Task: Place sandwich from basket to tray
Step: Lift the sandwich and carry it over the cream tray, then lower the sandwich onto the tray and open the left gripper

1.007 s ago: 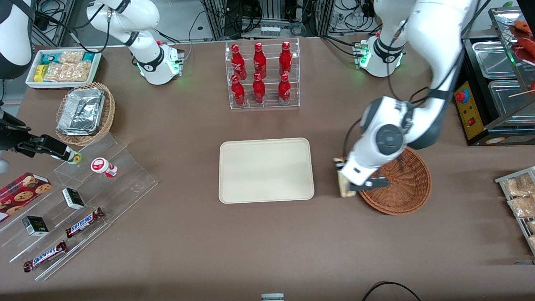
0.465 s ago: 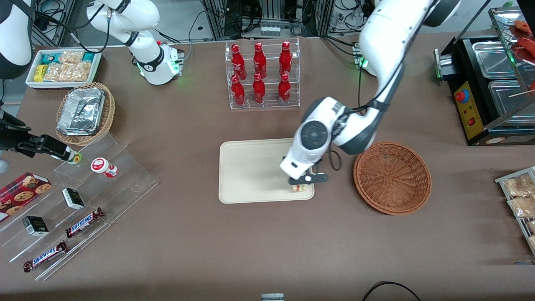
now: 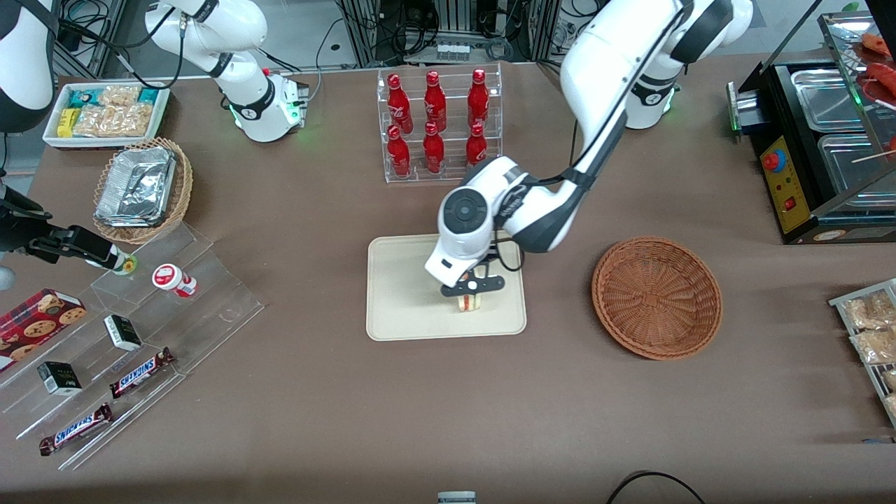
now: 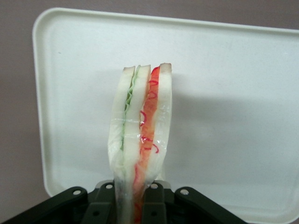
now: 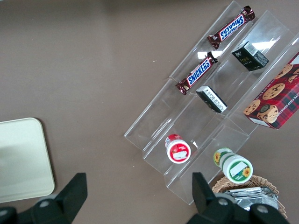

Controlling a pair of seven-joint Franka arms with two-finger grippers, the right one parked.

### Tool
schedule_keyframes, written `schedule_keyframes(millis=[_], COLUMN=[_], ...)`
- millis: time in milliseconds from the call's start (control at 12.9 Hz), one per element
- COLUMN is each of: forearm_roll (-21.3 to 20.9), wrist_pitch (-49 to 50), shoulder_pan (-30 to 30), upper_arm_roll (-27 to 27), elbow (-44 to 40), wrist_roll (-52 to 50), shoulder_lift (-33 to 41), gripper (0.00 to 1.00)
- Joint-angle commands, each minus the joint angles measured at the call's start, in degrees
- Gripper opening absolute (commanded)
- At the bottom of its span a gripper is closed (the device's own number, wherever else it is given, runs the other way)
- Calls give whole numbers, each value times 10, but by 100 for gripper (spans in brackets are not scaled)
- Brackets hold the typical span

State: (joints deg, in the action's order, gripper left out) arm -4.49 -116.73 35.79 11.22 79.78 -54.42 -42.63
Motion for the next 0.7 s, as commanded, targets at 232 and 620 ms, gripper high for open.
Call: schedule_keyframes(millis=[232,620], forearm_roll=[-24,-33], wrist_pitch=[16,11], shoulder_pan=[37,37], upper_arm_roll=[-9,-8], elbow=[-52,-67], wrist_roll=[-52,-74], shoulder_lift=[-39,-59], gripper=[0,0])
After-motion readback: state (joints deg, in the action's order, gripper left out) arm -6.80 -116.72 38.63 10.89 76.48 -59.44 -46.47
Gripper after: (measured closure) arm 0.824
